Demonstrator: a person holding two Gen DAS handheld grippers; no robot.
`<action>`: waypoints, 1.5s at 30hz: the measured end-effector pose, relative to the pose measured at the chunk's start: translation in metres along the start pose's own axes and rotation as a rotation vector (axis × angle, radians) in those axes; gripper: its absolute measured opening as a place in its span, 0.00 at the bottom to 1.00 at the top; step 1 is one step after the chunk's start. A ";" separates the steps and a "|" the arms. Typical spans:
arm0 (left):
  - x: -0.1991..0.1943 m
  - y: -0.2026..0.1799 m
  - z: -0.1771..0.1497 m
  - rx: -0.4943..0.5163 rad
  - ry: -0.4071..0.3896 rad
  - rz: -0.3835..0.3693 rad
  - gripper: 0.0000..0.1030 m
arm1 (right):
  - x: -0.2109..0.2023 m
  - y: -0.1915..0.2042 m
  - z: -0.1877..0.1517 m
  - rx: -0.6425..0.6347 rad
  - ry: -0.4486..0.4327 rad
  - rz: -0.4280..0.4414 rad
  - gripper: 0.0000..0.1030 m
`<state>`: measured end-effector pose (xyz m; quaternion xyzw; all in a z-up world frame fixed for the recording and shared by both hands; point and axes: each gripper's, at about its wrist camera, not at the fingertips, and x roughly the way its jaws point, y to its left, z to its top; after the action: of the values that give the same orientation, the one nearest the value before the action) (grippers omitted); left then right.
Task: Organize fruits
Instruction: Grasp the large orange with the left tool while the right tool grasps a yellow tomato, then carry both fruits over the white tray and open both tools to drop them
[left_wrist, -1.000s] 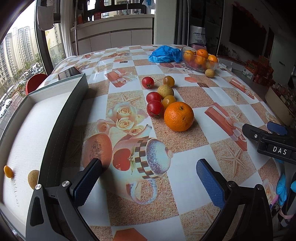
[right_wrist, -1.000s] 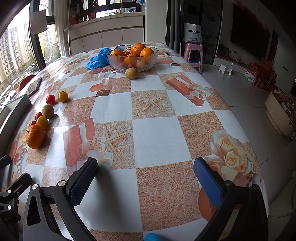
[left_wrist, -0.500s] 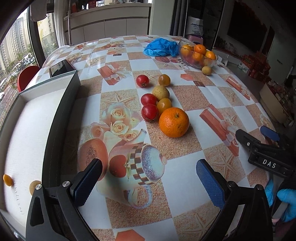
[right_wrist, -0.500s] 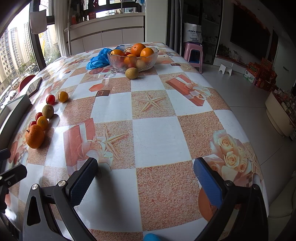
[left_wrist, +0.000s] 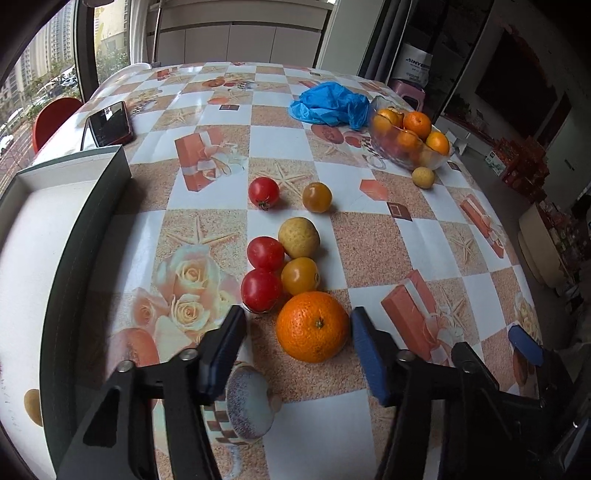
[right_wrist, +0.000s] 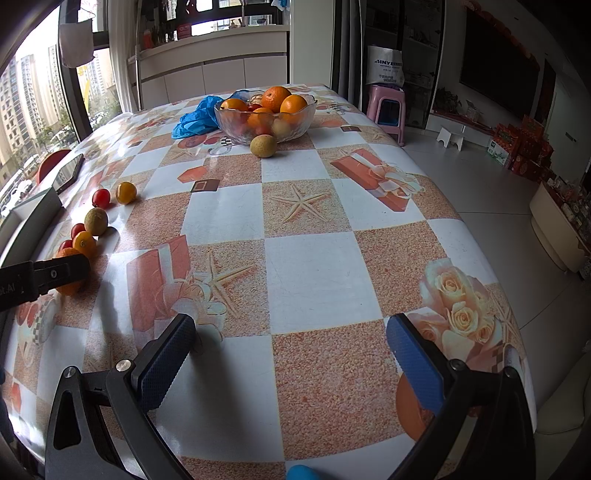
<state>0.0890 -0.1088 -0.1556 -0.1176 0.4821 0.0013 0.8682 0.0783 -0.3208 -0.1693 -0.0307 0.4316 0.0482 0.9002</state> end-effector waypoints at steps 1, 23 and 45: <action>0.000 0.002 0.001 -0.011 0.001 -0.008 0.40 | 0.000 0.000 0.000 0.000 0.000 0.000 1.00; -0.089 0.063 -0.011 0.045 -0.185 0.019 0.38 | 0.022 0.153 0.043 -0.305 0.089 0.241 0.75; -0.087 0.206 -0.042 -0.187 -0.212 0.163 0.38 | -0.044 0.279 0.047 -0.412 0.081 0.560 0.23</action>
<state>-0.0170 0.0926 -0.1457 -0.1578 0.3936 0.1290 0.8964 0.0553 -0.0422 -0.1093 -0.0940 0.4397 0.3783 0.8092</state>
